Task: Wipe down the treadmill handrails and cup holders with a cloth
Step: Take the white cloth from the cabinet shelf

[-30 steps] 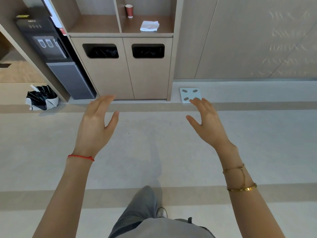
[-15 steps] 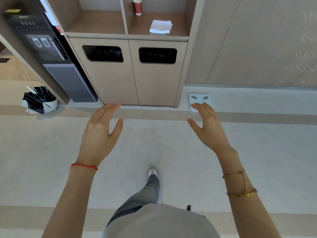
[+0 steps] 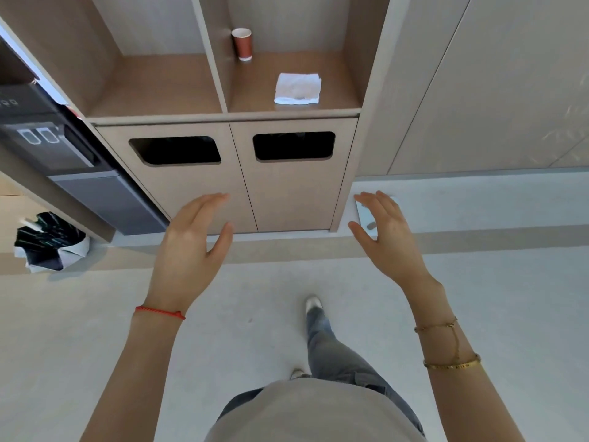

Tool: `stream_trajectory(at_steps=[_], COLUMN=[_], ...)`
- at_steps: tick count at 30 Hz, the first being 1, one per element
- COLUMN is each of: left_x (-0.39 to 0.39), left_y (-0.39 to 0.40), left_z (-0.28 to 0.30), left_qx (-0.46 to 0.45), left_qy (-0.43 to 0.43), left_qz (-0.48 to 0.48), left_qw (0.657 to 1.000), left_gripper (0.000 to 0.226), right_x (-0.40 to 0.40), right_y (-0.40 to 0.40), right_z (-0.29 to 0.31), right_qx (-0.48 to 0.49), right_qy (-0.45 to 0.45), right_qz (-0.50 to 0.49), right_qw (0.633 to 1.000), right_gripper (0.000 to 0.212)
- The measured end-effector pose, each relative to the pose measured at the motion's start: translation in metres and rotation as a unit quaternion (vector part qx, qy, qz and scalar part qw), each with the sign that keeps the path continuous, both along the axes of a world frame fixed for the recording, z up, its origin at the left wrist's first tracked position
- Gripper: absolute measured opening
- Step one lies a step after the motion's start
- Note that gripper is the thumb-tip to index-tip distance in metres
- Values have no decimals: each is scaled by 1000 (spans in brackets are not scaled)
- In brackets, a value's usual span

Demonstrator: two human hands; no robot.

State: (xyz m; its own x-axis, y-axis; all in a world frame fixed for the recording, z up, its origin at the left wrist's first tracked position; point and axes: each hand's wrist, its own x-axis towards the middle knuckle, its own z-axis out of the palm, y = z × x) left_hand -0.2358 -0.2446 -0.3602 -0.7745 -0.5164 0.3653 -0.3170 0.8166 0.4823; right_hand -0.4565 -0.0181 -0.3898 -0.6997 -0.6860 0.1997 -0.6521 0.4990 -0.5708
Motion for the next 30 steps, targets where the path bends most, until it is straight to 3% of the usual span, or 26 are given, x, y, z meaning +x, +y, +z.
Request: stream_trajectory(at_steps=[7, 18, 30], left_x=[-96, -270, -418], left_y=[-76, -201, -318], left_z=[-14, 4, -82], left_qx=[3, -8, -10], left_qy=[10, 29, -57], left_qz=[24, 46, 16], left_qw=[1000, 999, 998], left_gripper=[40, 40, 39], right_x=[-97, -273, -379], right_y=[-80, -231, -354], right_z=[-17, 18, -41], right_qx=[-5, -21, 62], right_qy=[-9, 15, -20], right_qz=[-1, 32, -47], right_qw=[1000, 999, 997], right_gripper=[44, 40, 44])
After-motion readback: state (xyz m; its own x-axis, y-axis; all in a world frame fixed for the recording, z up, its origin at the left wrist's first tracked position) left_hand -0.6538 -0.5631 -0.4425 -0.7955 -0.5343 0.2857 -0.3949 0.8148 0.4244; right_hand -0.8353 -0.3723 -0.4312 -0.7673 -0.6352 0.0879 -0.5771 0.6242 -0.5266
